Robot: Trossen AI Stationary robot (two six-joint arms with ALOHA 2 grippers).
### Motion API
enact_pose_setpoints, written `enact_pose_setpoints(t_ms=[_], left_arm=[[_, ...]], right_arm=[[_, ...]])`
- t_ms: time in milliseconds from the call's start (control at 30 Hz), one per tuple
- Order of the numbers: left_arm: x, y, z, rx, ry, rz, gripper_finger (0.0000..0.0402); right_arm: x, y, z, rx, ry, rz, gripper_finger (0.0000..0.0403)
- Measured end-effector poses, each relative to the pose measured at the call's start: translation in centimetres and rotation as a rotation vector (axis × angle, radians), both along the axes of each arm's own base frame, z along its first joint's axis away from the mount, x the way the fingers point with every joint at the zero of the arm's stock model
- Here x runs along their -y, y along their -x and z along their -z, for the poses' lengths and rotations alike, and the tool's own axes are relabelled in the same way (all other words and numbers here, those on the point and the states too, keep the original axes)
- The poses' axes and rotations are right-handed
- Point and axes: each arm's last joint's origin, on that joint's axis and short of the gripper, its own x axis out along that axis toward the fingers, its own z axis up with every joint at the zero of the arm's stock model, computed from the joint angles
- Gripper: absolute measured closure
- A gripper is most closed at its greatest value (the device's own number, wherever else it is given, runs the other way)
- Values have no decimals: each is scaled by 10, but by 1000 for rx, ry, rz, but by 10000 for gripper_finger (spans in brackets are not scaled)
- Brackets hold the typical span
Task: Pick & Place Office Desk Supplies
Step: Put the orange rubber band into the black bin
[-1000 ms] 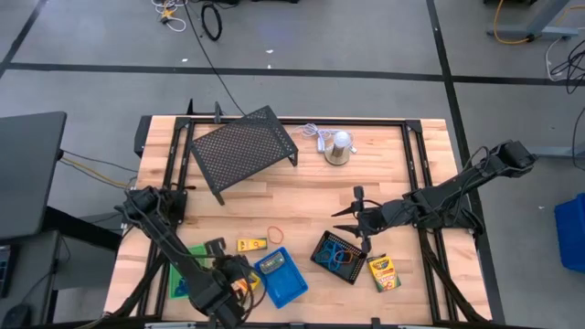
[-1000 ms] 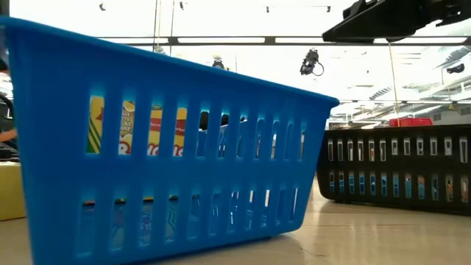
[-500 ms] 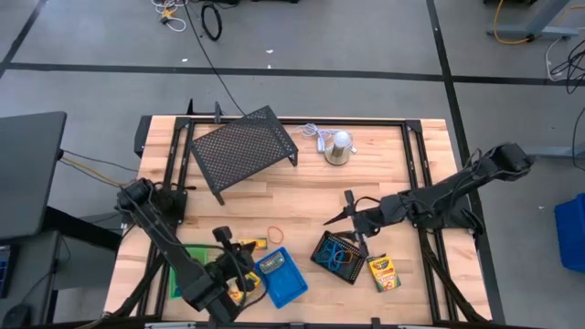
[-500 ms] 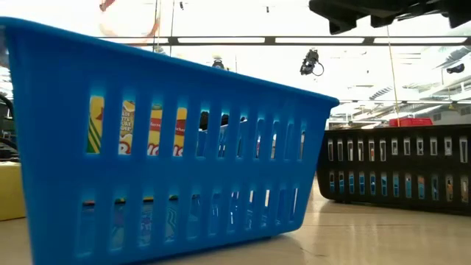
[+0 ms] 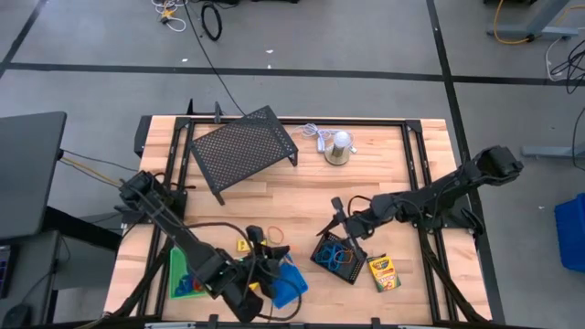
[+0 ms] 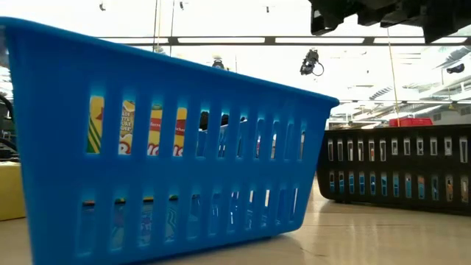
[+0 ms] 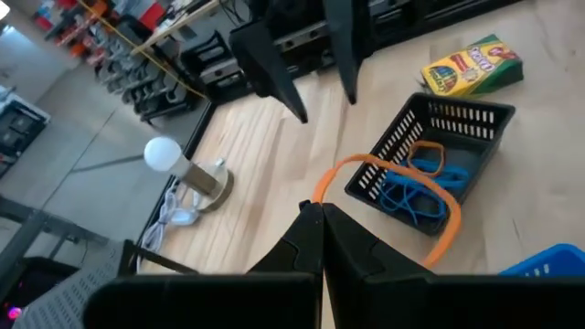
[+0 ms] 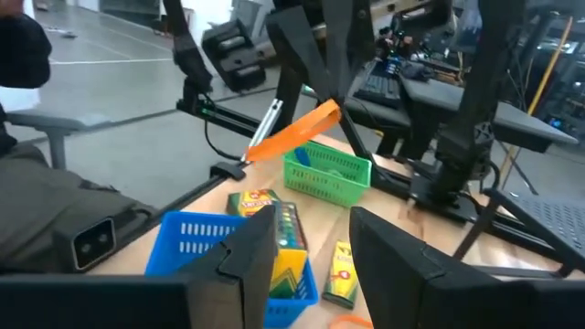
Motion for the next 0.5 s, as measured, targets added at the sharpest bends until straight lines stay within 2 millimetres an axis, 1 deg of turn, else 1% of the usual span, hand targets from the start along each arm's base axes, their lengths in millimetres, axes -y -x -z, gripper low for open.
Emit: enact_pose_setpoints(t_ms=[133, 200, 333, 500], left_arm=[[-10, -10, 0, -21, 4, -5, 401], [-16, -15, -1, -29, 2, -9, 401], [-28, -28, -3, -43, -7, 4, 401], [-40, -45, -7, -52, 8, 63, 401]], right_arm=[[-4, 1, 0, -8, -24, -12, 250], [-4, 1, 1, -30, -43, -10, 243], [-3, 1, 2, -50, -68, -7, 213], [1, 0, 2, -50, -75, 67, 183]])
